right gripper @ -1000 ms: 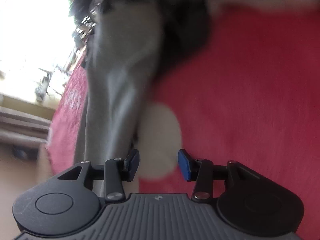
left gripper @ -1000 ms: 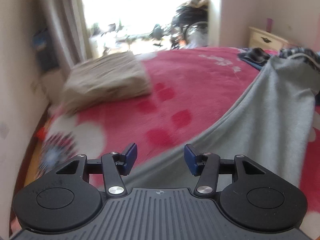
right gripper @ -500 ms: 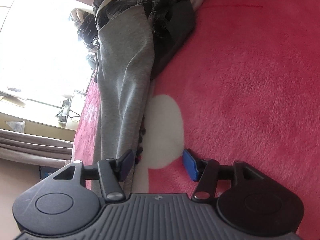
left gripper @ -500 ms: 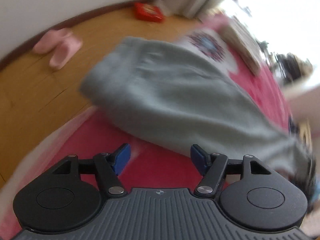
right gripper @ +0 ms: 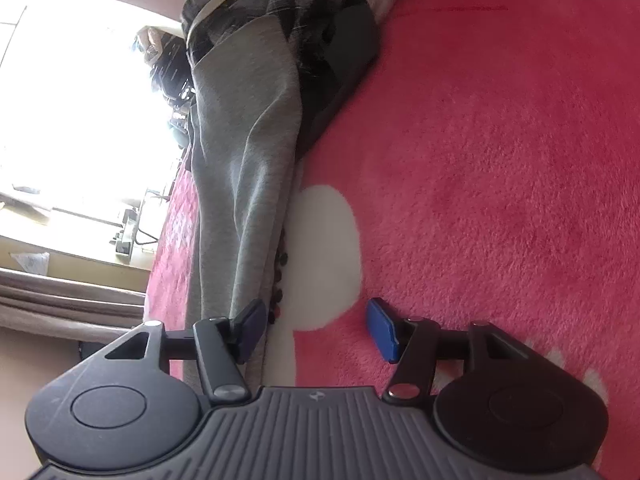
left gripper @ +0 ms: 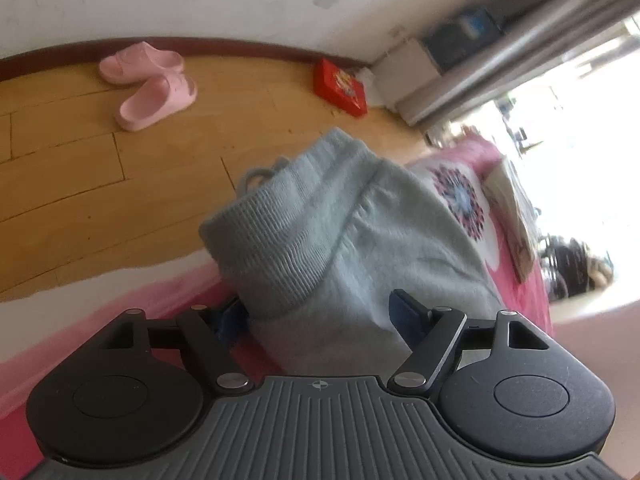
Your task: Fold clothes
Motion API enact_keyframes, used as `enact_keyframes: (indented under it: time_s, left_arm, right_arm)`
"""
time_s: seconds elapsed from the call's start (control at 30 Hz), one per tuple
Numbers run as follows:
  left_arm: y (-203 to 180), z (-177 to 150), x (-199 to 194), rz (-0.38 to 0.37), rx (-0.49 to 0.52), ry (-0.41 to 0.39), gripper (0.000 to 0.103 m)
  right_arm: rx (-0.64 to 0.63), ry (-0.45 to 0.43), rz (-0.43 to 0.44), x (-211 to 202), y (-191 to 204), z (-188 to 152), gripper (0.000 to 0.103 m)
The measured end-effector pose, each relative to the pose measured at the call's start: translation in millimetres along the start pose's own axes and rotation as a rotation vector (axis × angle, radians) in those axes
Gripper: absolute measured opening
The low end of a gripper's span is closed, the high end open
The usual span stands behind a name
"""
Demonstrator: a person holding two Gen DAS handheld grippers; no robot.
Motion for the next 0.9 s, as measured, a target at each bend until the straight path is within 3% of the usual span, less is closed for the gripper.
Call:
enact_keyframes:
  time_s: [0.1,0.17,0.27,0.63,0.9]
  left_arm:
    - [2.4,3.9,3.3,0.005,-0.050,-0.049,0.069]
    - [3.0,6.3,5.5,0.022,-0.080,-0.077,0.049]
    - [2.9,12.5,4.0,0.030,-0.120,-0.110,0.035]
    - [-23.6,69.2,-4.7,-0.010,-0.078,-0.192,0.029]
    - [-12.0,94.7,29.0,0.051,-0.073,-0.183,0.028]
  right_arm:
    - [-0.007,-0.004,-0.004,-0.3,1.9,-0.1,0.059]
    - [-0.008,-0.005,0.001,0.0,2.3,0.1,0.060]
    - [-0.007,-0.008,0.000,0.0,2.2,-0.1,0.060]
    - [-0.026,-0.010,-0.005,0.7,4.6,0.7,0.059]
    - [-0.056,-0.007,-0.008,1.5,8.6,3.7,0.060]
Point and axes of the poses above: each gripper's, at about its wrist camera, not at the fingertips, and x roughly the way its jaws point, y to its left, z to its top, the point moved 3 cm from there along x, roughly the way its jaws point, and after that the axes turned 1 degree about -z, right-handed, at the moved point
